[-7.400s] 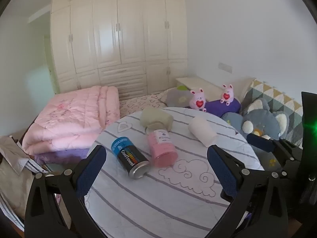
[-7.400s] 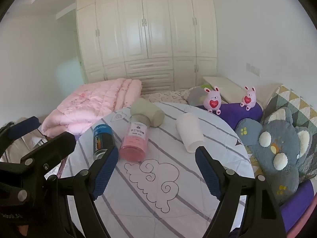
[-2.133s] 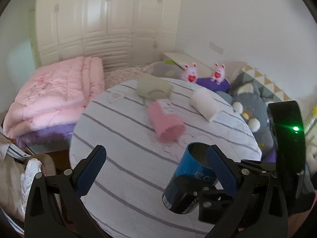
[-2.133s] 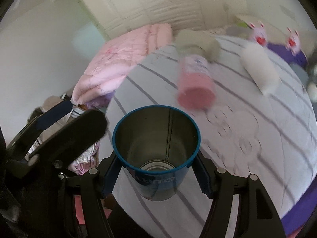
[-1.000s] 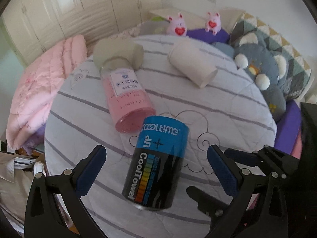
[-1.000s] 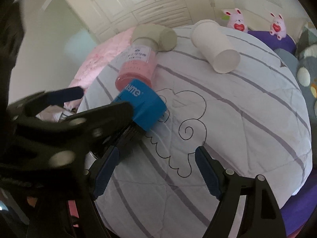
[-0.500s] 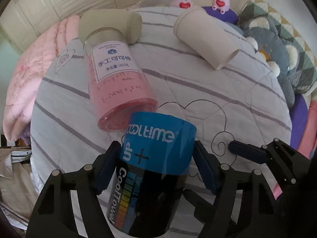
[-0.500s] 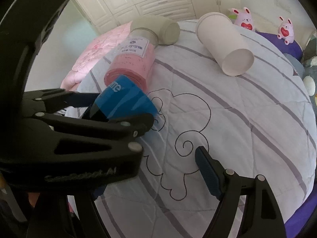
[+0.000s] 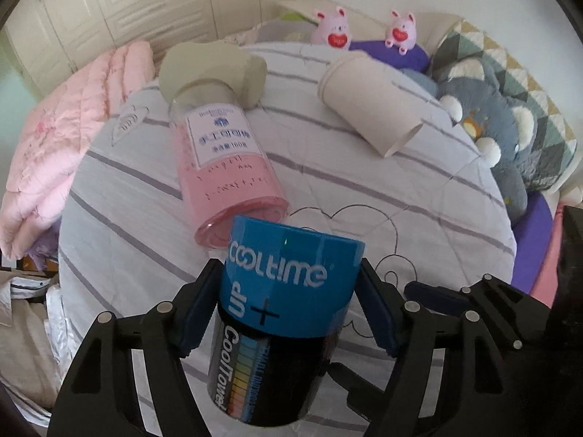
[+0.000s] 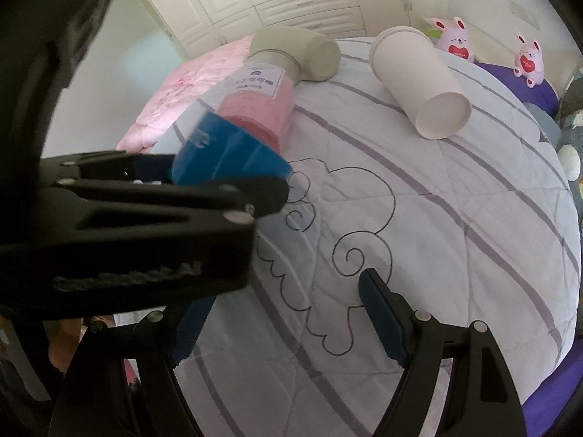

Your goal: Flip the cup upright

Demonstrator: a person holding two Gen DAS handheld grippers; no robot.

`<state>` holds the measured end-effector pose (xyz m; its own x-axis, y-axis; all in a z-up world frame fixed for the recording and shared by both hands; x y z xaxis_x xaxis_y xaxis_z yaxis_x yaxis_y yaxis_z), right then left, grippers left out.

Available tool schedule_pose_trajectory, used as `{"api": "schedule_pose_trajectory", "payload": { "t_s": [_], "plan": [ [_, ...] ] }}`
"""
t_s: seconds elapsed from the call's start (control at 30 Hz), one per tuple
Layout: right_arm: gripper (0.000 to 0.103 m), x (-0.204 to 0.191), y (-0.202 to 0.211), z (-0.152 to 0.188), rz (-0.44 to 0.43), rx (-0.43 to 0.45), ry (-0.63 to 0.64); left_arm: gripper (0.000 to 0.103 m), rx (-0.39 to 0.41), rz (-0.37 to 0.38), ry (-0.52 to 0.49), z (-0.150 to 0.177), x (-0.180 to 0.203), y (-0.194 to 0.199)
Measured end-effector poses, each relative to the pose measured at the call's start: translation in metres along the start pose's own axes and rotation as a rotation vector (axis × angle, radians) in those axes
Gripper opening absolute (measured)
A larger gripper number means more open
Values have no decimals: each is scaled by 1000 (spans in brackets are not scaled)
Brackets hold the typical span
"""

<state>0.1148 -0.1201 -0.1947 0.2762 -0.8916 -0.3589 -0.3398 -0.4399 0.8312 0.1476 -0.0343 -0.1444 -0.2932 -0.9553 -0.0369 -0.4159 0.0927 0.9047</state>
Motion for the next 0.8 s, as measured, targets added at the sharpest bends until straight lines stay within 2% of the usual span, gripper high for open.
{"api": "schedule_pose_trajectory", "payload": {
  "t_s": [0.23, 0.4, 0.63, 0.8],
  "plan": [
    [81, -12, 6, 3, -19, 12, 14, 73, 62, 7, 19, 7, -6, 17],
    [81, -24, 7, 5, -140, 9, 13, 73, 73, 36, 42, 9, -8, 21],
    [81, -33, 2, 2, -243, 41, 10, 73, 103, 54, 40, 13, -7, 32],
    [72, -30, 5, -2, -241, 81, 33, 72, 141, 62, 49, 12, -10, 37]
  ]
}}
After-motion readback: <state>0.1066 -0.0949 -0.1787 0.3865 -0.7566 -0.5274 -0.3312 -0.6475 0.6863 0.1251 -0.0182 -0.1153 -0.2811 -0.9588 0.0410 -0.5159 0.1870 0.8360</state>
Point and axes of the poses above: each gripper's, at about its wrist camera, not at the fingertips, and y roughly against the way its jaws point, x to its right, z to its underside, the point moved 3 cm from there along -y, roughly the way its jaws point, and after that the axes turned 7 degrees about -y, right-handed, at the moved point
